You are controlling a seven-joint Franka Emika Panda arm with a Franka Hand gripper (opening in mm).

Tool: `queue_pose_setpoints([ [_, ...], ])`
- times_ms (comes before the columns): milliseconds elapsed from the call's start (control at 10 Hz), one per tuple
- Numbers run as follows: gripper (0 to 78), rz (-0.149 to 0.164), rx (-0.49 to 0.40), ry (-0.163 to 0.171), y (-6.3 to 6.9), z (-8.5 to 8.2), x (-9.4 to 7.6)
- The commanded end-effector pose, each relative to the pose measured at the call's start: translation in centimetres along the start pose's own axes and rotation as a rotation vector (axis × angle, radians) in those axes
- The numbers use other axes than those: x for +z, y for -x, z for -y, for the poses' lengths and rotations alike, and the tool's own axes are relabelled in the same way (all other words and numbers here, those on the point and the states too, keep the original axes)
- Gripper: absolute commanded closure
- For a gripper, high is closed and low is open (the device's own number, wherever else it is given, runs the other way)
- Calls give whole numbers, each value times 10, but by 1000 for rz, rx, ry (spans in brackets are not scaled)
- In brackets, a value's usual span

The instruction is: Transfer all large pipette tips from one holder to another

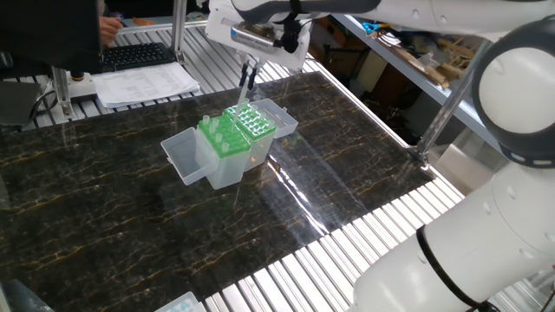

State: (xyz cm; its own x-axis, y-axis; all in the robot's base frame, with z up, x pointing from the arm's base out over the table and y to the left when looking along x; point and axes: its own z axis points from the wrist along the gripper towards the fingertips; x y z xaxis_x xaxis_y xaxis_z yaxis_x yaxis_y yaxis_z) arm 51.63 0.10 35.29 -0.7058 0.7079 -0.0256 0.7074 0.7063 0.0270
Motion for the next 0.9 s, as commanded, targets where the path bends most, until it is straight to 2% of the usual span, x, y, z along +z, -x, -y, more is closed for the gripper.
queue_pose_setpoints([
  [100, 764, 4, -49, -2, 22, -15, -12],
  [300, 764, 11, -69, -9, 25, -17, -13],
  [600, 764, 15, -162, -12, 30, -15, -14],
  [900, 764, 11, -257, -10, 41, -11, -15],
])
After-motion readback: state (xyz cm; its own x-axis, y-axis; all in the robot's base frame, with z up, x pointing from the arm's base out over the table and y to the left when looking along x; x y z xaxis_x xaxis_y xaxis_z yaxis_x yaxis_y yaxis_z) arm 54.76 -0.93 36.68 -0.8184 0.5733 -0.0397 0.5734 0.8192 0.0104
